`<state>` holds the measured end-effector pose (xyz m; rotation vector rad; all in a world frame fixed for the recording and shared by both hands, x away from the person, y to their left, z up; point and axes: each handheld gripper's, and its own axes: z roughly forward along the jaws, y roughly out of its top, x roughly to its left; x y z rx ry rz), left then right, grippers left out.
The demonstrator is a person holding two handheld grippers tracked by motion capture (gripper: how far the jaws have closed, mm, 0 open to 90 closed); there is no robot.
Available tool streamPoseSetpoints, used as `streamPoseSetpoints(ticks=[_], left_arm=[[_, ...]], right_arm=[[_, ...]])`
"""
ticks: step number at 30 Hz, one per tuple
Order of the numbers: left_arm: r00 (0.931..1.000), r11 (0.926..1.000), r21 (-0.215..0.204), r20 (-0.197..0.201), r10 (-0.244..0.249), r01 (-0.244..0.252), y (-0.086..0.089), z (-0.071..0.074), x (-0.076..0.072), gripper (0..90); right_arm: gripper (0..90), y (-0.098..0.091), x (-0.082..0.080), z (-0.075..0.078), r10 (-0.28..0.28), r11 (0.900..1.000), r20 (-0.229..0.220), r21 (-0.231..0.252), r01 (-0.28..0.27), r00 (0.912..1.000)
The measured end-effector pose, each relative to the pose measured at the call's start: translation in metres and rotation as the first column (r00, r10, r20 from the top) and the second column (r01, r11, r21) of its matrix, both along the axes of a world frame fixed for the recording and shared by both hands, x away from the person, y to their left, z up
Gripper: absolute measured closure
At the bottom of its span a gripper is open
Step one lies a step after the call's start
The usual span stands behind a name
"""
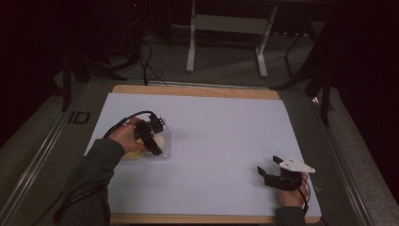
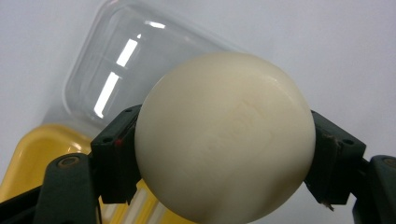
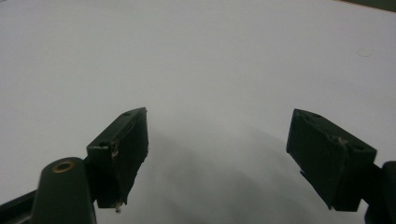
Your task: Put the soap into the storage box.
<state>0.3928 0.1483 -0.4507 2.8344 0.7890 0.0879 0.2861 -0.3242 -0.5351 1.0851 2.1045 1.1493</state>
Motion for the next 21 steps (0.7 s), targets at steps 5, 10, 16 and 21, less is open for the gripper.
streamPoseSetpoints(ticks=[5,10,16,21], left_arm=[[0.9997,0.9996,0.013,0.006,0.023,-0.023,0.01,0.0,0.0,24.8],[0.9984,0.9985,0.009,0.015,0.054,-0.054,0.019,-0.001,0.0,24.9],[0.9942,0.9948,0.005,0.037,0.101,-0.102,0.032,-0.001,0.003,24.8],[0.9912,0.9917,0.013,0.037,0.127,-0.128,0.037,-0.004,0.005,24.8]], right_arm=[[20.7,0.0,0.0,0.0,-0.001,1.0,-0.001,-0.002,0.001,1.0],[20.7,0.0,0.0,0.0,-0.001,1.0,-0.001,-0.003,0.001,1.0],[20.7,0.0,0.0,0.0,-0.001,1.0,-0.002,-0.004,0.001,1.0],[20.7,0.0,0.0,0.0,-0.002,1.0,-0.002,-0.004,0.002,1.0]])
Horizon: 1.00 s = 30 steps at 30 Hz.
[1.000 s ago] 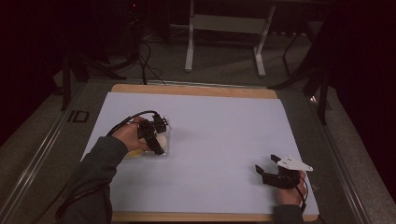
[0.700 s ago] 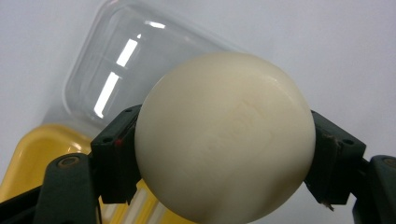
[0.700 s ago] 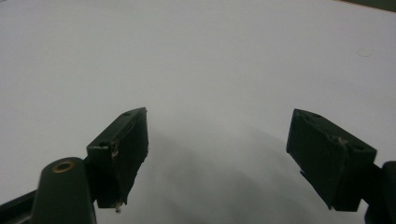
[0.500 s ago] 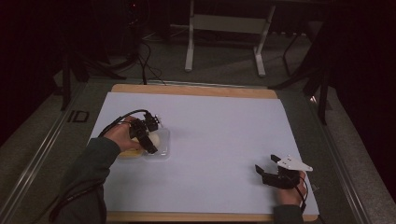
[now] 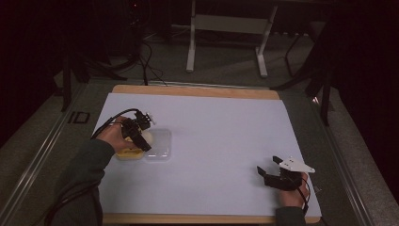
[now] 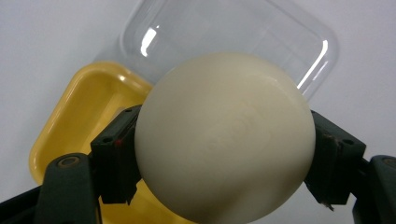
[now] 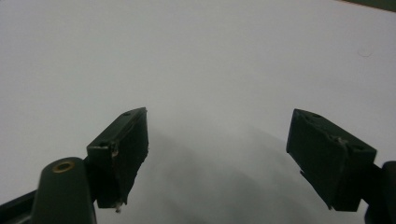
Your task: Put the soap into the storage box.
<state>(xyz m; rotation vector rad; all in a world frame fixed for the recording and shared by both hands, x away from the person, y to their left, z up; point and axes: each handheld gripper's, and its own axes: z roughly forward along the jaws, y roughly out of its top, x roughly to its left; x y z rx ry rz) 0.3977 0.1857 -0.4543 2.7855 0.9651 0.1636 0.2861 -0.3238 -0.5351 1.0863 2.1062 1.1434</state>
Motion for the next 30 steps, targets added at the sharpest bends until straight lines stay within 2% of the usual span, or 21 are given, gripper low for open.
streamPoseSetpoints(ticks=[13,16,22,23,30], left_arm=[[0.9967,0.9965,0.024,0.013,0.08,-0.08,0.015,-0.004,0.003,24.8],[0.9964,0.9959,0.032,0.01,0.084,-0.084,0.019,-0.005,0.003,24.8],[0.9933,0.9923,0.044,0.01,0.115,-0.115,0.027,-0.008,0.004,24.8],[0.9911,0.99,0.045,0.003,0.133,-0.133,0.029,-0.009,0.005,24.8],[0.9887,0.9864,0.068,-0.002,0.15,-0.149,0.033,-0.015,0.006,24.8]], right_arm=[[20.7,0.0,0.0,0.0,0.0,1.0,0.004,0.002,0.0,1.0],[20.7,0.0,0.0,0.0,0.0,1.0,0.004,0.002,0.0,1.0],[20.7,0.0,0.0,0.0,0.0,1.0,0.005,0.001,0.0,1.0],[20.7,0.0,0.0,0.0,0.0,1.0,0.005,0.001,0.0,1.0],[20.7,0.0,0.0,0.0,0.0,1.0,0.006,0.001,0.0,1.0]])
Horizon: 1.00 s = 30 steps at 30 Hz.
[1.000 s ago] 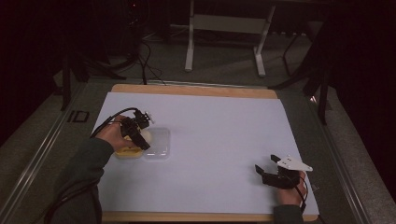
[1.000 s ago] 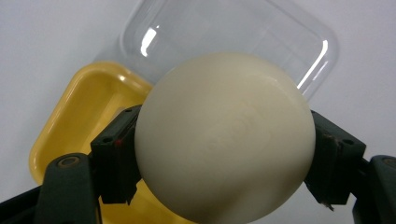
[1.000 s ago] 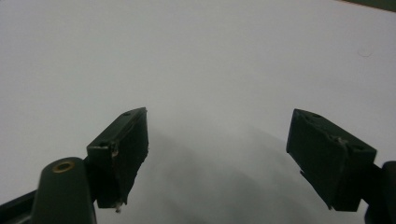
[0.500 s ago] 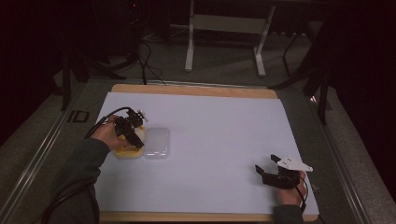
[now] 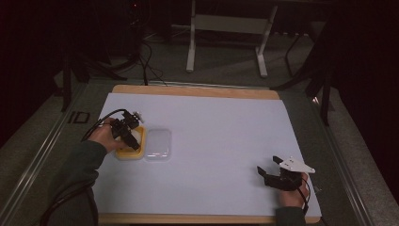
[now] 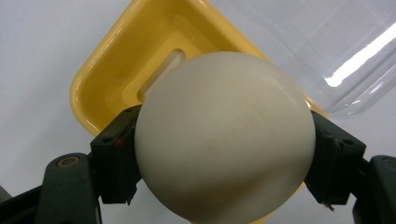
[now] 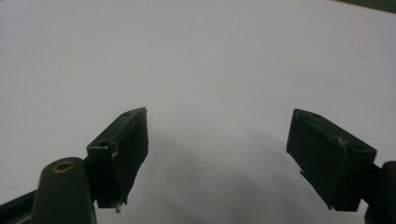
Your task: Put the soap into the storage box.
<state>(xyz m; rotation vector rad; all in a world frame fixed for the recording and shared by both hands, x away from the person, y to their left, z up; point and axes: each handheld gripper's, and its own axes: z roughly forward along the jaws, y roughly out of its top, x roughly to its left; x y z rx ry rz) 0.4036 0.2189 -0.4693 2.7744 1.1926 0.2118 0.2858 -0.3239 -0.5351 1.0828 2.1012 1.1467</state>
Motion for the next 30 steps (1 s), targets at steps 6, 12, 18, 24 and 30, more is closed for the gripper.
streamPoseSetpoints(ticks=[6,12,18,24,30], left_arm=[[0.9998,0.9996,0.018,-0.007,0.021,-0.021,0.002,-0.006,0.002,24.7],[0.9996,0.999,0.038,-0.016,0.022,-0.022,0.002,-0.013,0.004,24.7],[0.9993,0.9983,0.055,-0.031,0.019,-0.017,-0.002,-0.022,0.006,24.6],[0.9994,0.9986,0.051,-0.032,0.014,-0.013,-0.002,-0.023,0.007,24.0],[0.9995,0.999,0.042,-0.026,-0.017,0.018,-0.001,-0.023,0.004,16.9]], right_arm=[[20.7,0.0,0.0,0.0,0.0,1.0,0.001,-0.001,0.0,1.0],[20.7,0.0,0.0,0.0,0.0,1.0,0.002,-0.002,0.0,1.0],[20.7,0.0,0.0,0.0,-0.001,1.0,0.002,-0.002,0.001,1.0],[20.8,0.0,0.0,0.0,0.001,1.0,0.002,-0.003,-0.001,1.0],[21.1,0.0,-0.001,0.0,0.001,1.0,0.003,-0.004,-0.001,1.0]])
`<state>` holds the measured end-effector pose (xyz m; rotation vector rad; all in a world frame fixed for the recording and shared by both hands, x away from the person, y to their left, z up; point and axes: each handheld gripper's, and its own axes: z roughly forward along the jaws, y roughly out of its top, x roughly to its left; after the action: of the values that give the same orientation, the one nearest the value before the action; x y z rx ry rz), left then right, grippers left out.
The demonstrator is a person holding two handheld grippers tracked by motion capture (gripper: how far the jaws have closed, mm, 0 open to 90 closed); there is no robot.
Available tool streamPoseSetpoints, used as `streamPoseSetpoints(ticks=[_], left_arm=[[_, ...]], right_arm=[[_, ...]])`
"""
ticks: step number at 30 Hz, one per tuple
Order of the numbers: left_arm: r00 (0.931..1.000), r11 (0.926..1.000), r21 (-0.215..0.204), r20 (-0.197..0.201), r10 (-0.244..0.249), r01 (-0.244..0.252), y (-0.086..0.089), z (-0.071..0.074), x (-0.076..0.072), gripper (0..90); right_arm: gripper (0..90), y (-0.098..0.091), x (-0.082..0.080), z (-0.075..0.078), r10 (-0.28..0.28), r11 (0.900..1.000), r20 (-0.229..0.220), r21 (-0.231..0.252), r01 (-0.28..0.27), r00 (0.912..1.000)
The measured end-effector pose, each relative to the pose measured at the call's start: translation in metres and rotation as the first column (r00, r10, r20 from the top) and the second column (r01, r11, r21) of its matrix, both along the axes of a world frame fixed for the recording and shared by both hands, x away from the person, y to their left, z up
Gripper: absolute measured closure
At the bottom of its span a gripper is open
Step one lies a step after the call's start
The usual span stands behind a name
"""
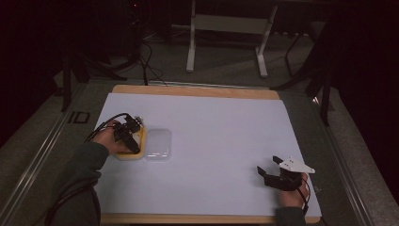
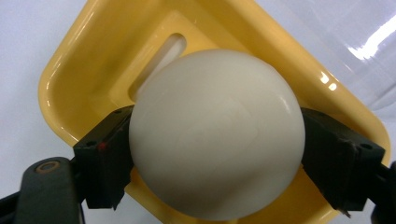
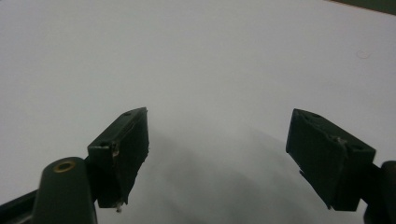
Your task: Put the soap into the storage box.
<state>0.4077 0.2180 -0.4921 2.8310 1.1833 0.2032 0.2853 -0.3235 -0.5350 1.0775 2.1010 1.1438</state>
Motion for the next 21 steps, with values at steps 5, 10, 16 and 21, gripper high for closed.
streamPoseSetpoints(ticks=[5,10,16,21], left_arm=[[0.9998,0.9998,-0.003,0.003,-0.018,0.018,0.001,0.003,0.0,12.8],[0.9995,0.9992,-0.028,0.013,-0.027,0.027,0.004,0.01,-0.001,8.4],[0.9982,0.9981,-0.047,0.046,-0.038,0.04,0.007,0.022,-0.006,6.9],[0.9964,0.9947,-0.094,0.078,-0.033,0.04,0.01,0.031,-0.008,7.5]], right_arm=[[21.2,0.0,0.0,0.0,0.001,1.0,0.001,0.001,-0.001,1.0],[21.2,0.0,0.0,0.0,0.002,1.0,0.002,0.002,-0.002,1.0],[21.2,0.0,0.0,0.0,0.001,1.0,0.002,0.0,-0.001,1.0],[21.2,0.0,0.0,0.0,0.001,1.0,0.003,0.0,-0.001,1.0]])
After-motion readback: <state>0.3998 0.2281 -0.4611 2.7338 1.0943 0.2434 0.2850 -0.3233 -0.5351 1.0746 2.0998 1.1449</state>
